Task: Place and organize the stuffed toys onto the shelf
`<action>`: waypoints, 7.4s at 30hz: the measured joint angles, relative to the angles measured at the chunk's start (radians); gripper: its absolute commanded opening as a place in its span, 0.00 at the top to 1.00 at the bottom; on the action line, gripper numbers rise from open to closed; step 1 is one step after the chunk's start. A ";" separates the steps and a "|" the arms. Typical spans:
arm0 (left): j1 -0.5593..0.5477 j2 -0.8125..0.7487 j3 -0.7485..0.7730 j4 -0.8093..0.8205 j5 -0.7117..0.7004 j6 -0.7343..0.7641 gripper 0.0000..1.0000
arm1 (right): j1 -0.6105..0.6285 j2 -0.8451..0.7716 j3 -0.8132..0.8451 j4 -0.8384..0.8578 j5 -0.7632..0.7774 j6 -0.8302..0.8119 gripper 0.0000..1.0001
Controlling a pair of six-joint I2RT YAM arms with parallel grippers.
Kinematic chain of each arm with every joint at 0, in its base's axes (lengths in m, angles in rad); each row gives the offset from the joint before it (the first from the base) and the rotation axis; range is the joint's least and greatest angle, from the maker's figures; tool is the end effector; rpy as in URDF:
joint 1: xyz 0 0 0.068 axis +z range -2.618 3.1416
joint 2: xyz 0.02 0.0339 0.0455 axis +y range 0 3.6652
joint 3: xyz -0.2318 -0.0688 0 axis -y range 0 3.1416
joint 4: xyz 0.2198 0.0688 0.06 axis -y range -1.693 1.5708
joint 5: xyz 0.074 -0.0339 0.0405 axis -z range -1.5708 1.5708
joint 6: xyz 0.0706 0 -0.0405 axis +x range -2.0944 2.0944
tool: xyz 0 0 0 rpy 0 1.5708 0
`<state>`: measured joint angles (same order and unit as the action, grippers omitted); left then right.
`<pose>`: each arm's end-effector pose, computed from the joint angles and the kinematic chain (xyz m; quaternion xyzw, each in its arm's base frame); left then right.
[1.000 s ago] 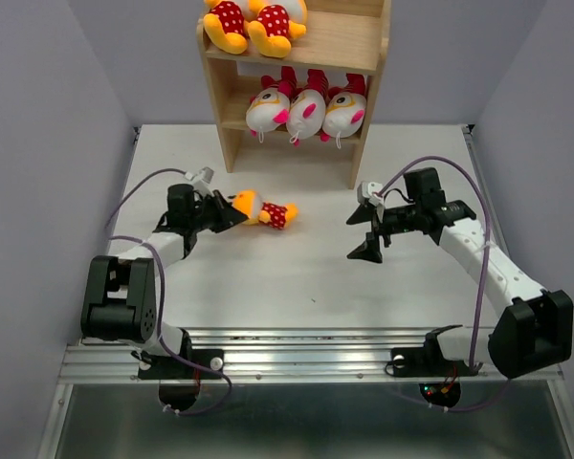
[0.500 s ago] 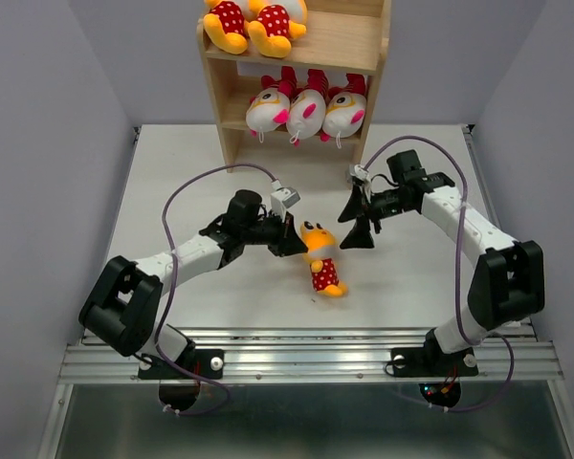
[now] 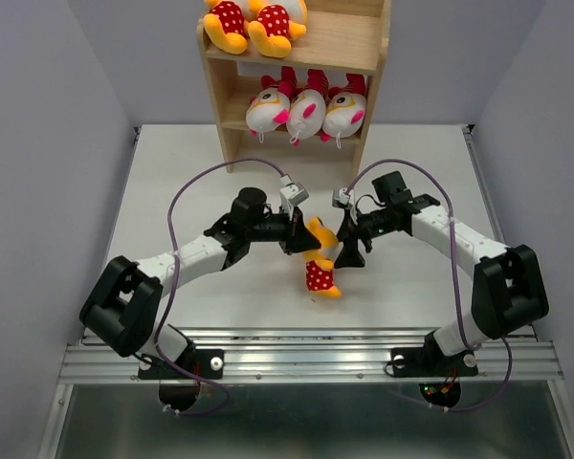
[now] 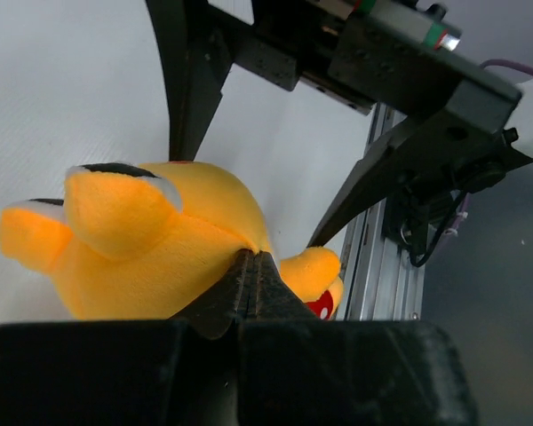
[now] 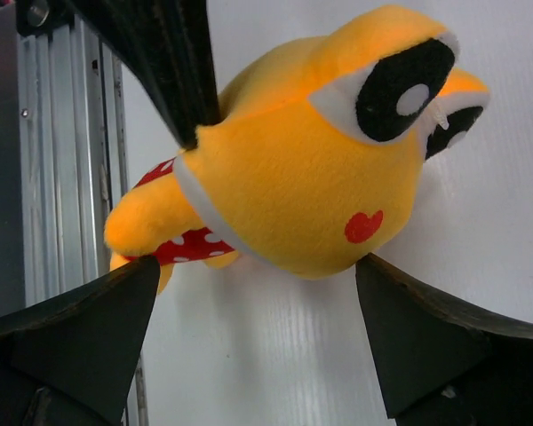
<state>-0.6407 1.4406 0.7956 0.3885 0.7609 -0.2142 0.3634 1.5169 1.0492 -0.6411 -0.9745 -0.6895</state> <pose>0.2296 -0.2319 0.2274 0.3773 0.6705 -0.5027 0.3943 0.2423 0.1546 0.1977 -0.5249 0.6898 0.4169 0.2736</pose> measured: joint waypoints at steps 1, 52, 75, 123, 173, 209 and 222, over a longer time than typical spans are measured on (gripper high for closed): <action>-0.004 0.000 0.000 0.024 0.006 -0.014 1.00 | 0.003 -0.003 -0.005 0.029 0.018 0.022 0.09; -0.019 -0.034 -0.010 0.114 0.069 -0.140 1.00 | 0.038 -0.273 -0.080 0.137 0.087 -0.598 0.00; -0.019 -0.077 0.040 -0.100 0.071 0.031 1.00 | 0.043 -0.113 0.185 -0.174 0.051 -0.864 0.00; -0.018 -0.184 0.201 -0.337 -0.278 0.192 0.23 | 0.109 -0.079 0.165 -0.270 0.323 -0.476 0.99; -0.135 -0.038 0.000 -0.164 -0.409 -0.048 1.00 | -0.124 0.188 0.633 -0.320 0.084 0.144 0.26; 0.080 0.460 1.568 -0.612 -0.530 0.079 1.00 | -0.364 -0.056 0.210 -0.124 0.041 0.140 0.00; 0.083 0.574 1.654 -0.566 -0.649 0.034 0.62 | -0.364 -0.102 0.129 -0.084 0.023 0.162 0.00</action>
<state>-0.5575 2.0144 2.4496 -0.1772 0.1120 -0.1802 -0.0002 1.4147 1.1786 -0.7246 -0.9520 -0.5274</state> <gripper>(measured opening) 0.249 0.998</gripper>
